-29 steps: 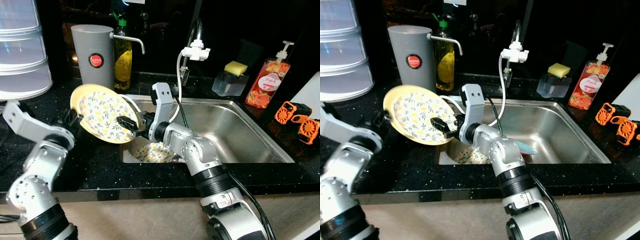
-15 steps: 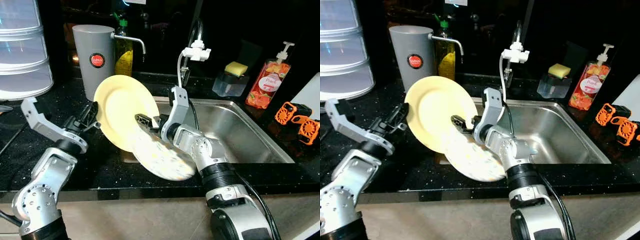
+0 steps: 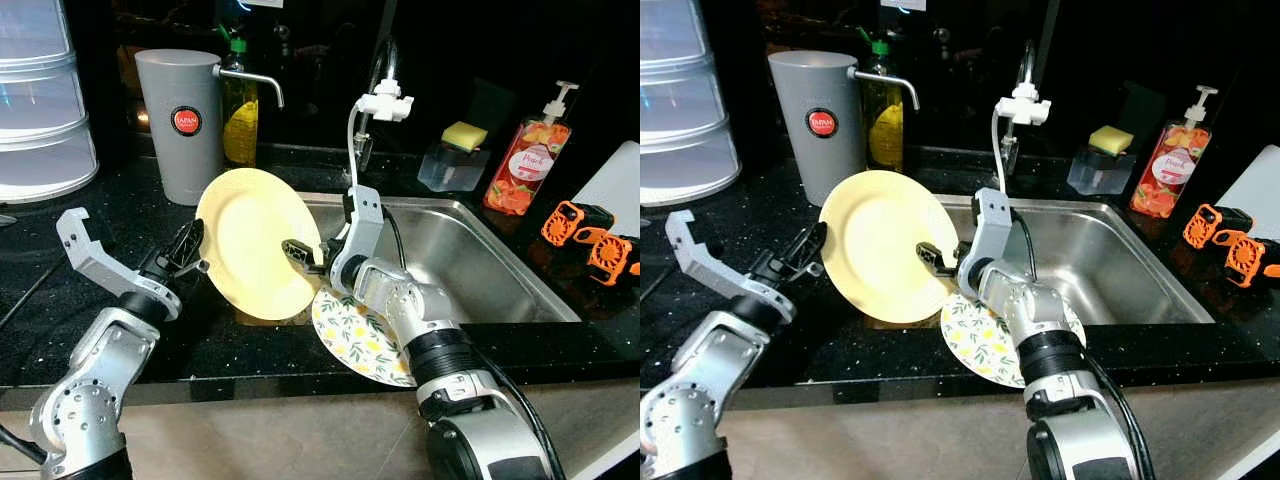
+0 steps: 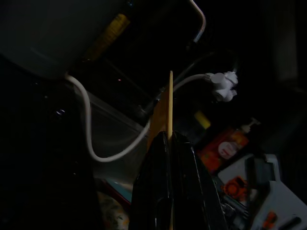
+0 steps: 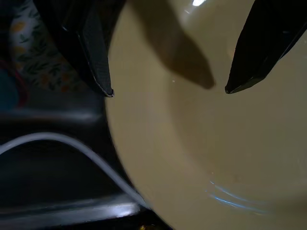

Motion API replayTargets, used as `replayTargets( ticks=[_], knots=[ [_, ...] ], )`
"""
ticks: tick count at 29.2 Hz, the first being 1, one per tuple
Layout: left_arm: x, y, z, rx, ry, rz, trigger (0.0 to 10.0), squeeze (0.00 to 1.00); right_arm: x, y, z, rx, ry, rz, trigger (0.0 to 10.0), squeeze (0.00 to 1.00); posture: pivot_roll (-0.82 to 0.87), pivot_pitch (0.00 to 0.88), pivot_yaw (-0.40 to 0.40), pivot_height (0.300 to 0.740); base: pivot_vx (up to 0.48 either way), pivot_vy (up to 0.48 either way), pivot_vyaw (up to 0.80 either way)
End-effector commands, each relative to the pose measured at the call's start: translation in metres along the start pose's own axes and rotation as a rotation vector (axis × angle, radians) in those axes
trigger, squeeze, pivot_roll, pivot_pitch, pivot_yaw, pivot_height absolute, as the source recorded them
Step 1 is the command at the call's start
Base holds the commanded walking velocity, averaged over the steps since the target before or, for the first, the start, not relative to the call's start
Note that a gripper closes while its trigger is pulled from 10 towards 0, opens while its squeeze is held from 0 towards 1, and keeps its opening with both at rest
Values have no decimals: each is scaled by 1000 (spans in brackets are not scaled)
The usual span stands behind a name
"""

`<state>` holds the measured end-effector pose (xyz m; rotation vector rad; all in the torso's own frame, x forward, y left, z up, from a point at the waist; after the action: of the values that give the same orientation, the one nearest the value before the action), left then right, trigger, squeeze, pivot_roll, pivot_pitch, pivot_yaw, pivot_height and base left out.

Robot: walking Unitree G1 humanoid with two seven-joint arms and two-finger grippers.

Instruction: Kitchen organization

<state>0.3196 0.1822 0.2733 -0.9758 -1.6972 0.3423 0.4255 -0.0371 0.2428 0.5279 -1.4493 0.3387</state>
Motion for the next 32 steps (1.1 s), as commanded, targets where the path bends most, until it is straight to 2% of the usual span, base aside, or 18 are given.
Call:
replayTargets(
  ticks=[1, 5, 6, 8, 9, 12, 13, 15, 16, 19, 22, 23, 25, 26, 28, 29, 30, 32],
  knots=[
    [2, -1, 2, 0, -4, -33, 10000, 0, 7, -8, 3, -32, -41, 58, 10000, 0, 158, 61, -126, 740, 0, 0, 0],
    [8, -3, 3, -7, -25, -46, 10000, 0, 39, -8, 9, -6, -179, 123, 10000, 0, 157, 64, -126, 740, 0, 0, 0],
    [8, -3, 3, -7, -25, -46, 10000, 0, 39, -8, 9, -6, -179, 123, 10000, 0, 157, 64, -126, 740, 0, 0, 0],
    [12, -4, 4, -13, -41, -67, 10000, 0, 61, -7, 15, 15, -269, 137, 10000, 0, 155, 66, -125, 740, 0, 0, 0],
    [20, -4, 4, 2, -67, -127, 10000, 0, 72, -17, 20, -34, -291, 195, 10000, 0, 156, 69, -124, 740, 0, 0, 0],
    [26, -3, 5, 25, -78, -186, 10000, 0, 76, -26, 23, -79, -287, 255, 10000, 0, 156, 69, -124, 740, 0, 0, 0],
    [31, 1, 7, 62, -85, -262, 10000, 0, 77, -34, 26, -88, -280, 294, 10000, 0, 160, 72, -125, 740, 0, 0, 0],
    [36, 5, 9, 101, -95, -338, 10000, 0, 75, -44, 32, -93, -258, 324, 10000, 0, 164, 74, -125, 740, 0, 0, 0],
    [36, 5, 9, 101, -95, -338, 10000, 0, 75, -44, 32, -93, -258, 324, 10000, 0, 164, 74, -125, 740, 0, 0, 0],
    [44, 13, 14, 156, -109, -422, 10000, 0, 69, -68, 45, -121, -194, 411, 10000, 0, 163, 78, -125, 740, 0, 0, 0],
    [53, 11, 18, 169, -158, -467, 10000, 0, 63, -78, 54, -103, -153, 443, 10000, 0, 161, 81, -124, 740, 0, 0, 0],
    [59, 10, 22, 202, -203, -520, 10000, 0, 58, -85, 60, -103, -124, 475, 10000, 0, 162, 85, -123, 740, 0, 0, 0],
    [62, 22, 28, 308, -259, -534, 10000, 0, 49, -94, 66, -95, -75, 512, 10000, 0, 163, 87, -120, 740, 0, 0, 0],
    [62, 22, 28, 308, -259, -534, 10000, 0, 49, -94, 66, -95, -75, 512, 10000, 0, 163, 87, -120, 740, 0, 0, 0],
    [63, 37, 35, 434, -310, -523, 10000, 0, 41, -99, 70, -80, -50, 494, 10000, 0, 158, 89, -119, 740, 0, 0, 0],
    [63, 37, 35, 434, -310, -523, 10000, 0, 41, -99, 70, -80, -50, 494, 10000, 0, 158, 89, -119, 740, 0, 0, 0],
    [61, 52, 43, 553, -347, -467, 10000, 0, 38, -102, 71, -83, -56, 434, 10000, 0, 159, 90, -120, 740, 0, 0, 0],
    [62, 64, 51, 660, -382, -422, 10000, 0, 36, -102, 69, -83, -59, 408, 10000, 0, 160, 91, -121, 740, 0, 0, 0]
  ],
)
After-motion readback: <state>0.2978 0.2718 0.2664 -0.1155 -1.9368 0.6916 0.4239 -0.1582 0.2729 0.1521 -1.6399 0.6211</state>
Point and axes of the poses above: a point about 5 cm out from each wrist's last joint towards the gripper, its own z axis pointing back from the gripper into the wrist, its own x axis along the axis of the wrist's last joint, y = z × x, the point moved 4 cm from there along -z, pointing out of the wrist towards the gripper, and after that the axes turned 8 degrees about z, right-handed, at the moved point
